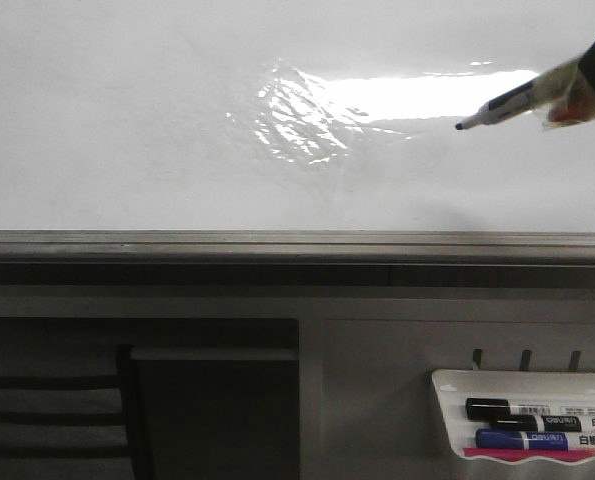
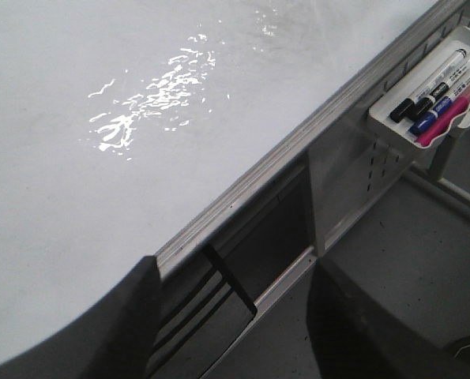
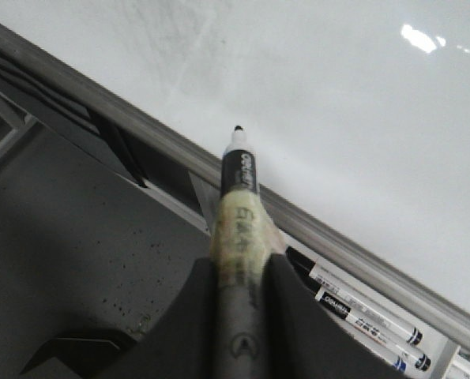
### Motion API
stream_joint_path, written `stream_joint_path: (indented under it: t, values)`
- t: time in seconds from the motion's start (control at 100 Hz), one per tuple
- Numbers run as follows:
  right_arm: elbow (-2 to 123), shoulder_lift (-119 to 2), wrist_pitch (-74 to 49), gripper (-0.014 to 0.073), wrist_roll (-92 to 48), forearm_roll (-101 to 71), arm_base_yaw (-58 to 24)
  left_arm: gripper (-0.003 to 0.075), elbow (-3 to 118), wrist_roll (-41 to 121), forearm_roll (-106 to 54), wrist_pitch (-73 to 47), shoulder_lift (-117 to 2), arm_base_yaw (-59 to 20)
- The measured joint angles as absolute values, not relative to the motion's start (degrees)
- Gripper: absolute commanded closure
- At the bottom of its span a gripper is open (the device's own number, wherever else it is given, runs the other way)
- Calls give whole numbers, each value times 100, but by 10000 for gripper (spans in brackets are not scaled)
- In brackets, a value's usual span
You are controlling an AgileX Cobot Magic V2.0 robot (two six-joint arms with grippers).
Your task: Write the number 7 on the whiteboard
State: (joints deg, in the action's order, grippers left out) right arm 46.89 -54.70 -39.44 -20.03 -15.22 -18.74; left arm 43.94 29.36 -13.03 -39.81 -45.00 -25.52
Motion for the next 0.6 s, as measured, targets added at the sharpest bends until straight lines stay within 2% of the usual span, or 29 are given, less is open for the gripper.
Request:
stream_joint_path:
  t: [0.13, 0.32, 0.6]
  values:
    - [4794, -5533, -3958, 657, -1958, -1607, -1874, 335, 4395, 2924, -1431, -3761, -4500, -2552]
    - [5653, -6135, -4561, 657, -1924, -1658, -1940, 335, 4395, 2924, -1496, -3593, -4500, -2552]
    - [5476, -6646, -3550, 657, -1855, -1853, -2652, 335, 4395, 2924, -1518, -3505, -4500, -2552]
